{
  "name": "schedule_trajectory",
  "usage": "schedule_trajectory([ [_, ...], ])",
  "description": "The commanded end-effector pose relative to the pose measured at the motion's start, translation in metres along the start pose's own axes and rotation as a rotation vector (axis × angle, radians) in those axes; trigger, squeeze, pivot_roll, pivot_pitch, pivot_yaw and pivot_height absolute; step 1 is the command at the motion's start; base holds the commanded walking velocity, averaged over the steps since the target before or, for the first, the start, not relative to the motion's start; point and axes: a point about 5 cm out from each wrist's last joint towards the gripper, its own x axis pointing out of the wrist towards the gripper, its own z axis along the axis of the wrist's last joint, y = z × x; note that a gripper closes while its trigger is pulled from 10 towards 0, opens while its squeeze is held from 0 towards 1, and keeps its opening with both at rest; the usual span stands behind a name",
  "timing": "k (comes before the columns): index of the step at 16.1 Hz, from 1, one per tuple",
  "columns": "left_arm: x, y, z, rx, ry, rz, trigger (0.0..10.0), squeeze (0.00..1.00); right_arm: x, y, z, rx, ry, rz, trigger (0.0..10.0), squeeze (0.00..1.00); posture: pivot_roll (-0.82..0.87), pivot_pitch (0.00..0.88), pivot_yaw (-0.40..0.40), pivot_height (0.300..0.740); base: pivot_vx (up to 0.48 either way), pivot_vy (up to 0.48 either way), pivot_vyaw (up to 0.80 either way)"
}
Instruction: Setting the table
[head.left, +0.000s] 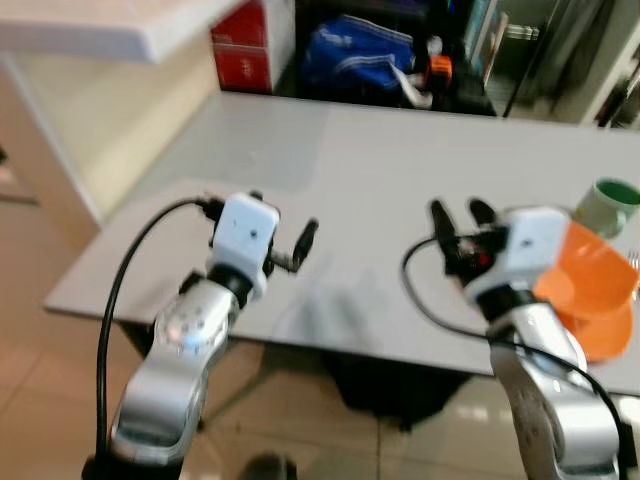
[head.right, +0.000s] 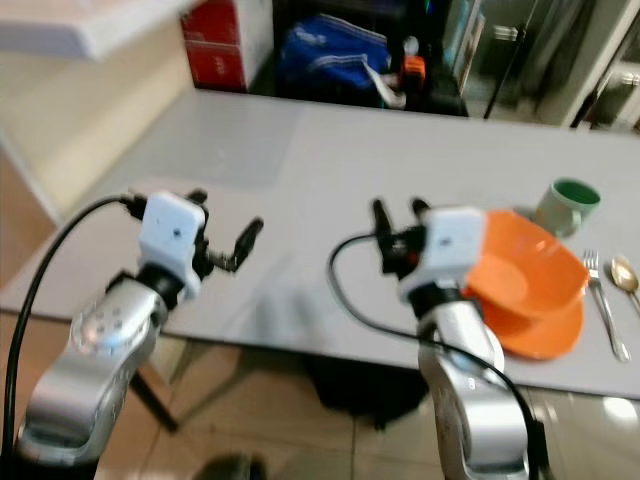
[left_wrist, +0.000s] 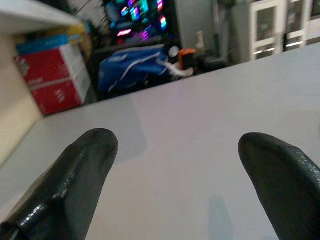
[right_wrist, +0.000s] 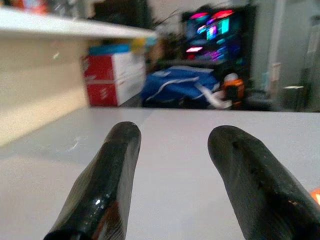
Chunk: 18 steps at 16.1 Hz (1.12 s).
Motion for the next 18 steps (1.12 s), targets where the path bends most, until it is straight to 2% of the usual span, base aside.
schedule_trajectory([
  [1, 0.001, -0.003, 0.005, 0.015, -0.021, -0.021, 10.0, 0.00, -0.001, -0.004, -0.002, 0.003, 0.016, -0.013, 10.0, 0.00, 0.01, 0.000, 0.010, 0.740, 0.000, 0.480, 0.00],
  [2, 0.002, -0.002, 0.005, 0.017, -0.021, -0.022, 10.0, 0.00, -0.001, -0.002, 0.000, -0.010, 0.006, 0.006, 10.0, 0.00, 0.02, 0.000, 0.009, 0.740, 0.000, 0.480, 0.00],
  [5, 0.008, -0.001, 0.007, 0.053, -0.021, -0.004, 10.0, 0.00, 0.002, 0.000, 0.005, 0.079, -0.019, -0.016, 10.0, 0.00, 0.03, 0.000, 0.009, 0.740, 0.000, 0.480, 0.00],
  [8, 0.009, 0.002, 0.009, 0.049, -0.025, 0.014, 10.0, 0.00, 0.007, 0.006, 0.007, 0.069, -0.027, 0.016, 10.0, 0.00, 0.04, 0.000, -0.001, 0.740, 0.000, 0.480, 0.00],
  [9, 0.007, 0.008, 0.010, 0.052, -0.024, 0.044, 10.0, 0.00, 0.009, 0.007, 0.005, 0.082, -0.016, 0.022, 10.0, 0.00, 0.05, 0.000, -0.006, 0.740, 0.000, 0.480, 0.00],
  [12, 0.008, 0.017, 0.014, 0.042, -0.036, 0.097, 10.0, 0.00, 0.012, 0.010, 0.004, 0.099, -0.002, 0.034, 10.0, 0.00, 0.05, 0.000, -0.015, 0.740, 0.000, 0.480, -0.76],
  [18, 0.006, 0.017, 0.012, 0.037, -0.031, 0.107, 10.0, 0.00, 0.012, 0.009, 0.003, 0.084, 0.010, 0.048, 10.0, 0.00, 0.04, 0.002, -0.018, 0.740, 0.000, 0.480, -0.80],
])
